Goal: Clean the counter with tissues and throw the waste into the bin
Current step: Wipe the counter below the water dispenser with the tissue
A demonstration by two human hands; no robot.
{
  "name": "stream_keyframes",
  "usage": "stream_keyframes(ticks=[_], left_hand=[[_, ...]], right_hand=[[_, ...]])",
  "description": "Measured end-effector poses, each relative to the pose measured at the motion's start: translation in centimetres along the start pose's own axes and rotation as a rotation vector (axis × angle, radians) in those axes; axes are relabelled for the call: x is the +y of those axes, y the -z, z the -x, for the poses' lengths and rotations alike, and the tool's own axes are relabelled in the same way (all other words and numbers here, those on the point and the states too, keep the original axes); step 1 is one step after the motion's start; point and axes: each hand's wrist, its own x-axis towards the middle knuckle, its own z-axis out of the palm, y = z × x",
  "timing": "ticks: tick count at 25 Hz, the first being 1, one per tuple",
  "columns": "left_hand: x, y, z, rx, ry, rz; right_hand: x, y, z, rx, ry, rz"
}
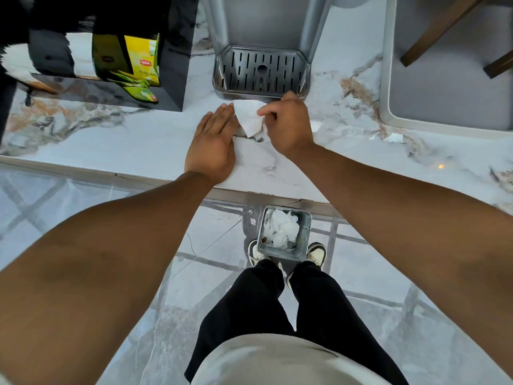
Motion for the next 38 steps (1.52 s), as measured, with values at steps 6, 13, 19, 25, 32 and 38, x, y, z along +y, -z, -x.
stream_keyframes(ticks=[6,13,19,25,32,38], left_hand=[[-0.3,0.0,0.0,-0.053,-0.047,0.024],[0.0,-0.3,0.0,0.021,-0.017,0.003],[0.4,-0.2,0.1,-0.019,-0.010,-0.023],[0.4,-0.2,0.0,0.014,-0.014,-0.034],[0.2,-0.4,0.1,0.006,-0.013,-0.027],[0.3,-0.3,0.1,0.000,-0.015,-0.038]], right_hand=[[0.4,-1.3,3.9,-0.202,0.343,-0.040],[3.3,3.6,9.8,-0.532,0.302,-0.030],[4.7,7.7,13.5,-0.557,0.098,-0.092],[6.0,6.3,3.8,0.118,-0.146,0.043],[5.3,4.9,11.3,-0.112,0.097,0.002],[4.9,8.1,9.2,-0.069,-0.169,-0.221]])
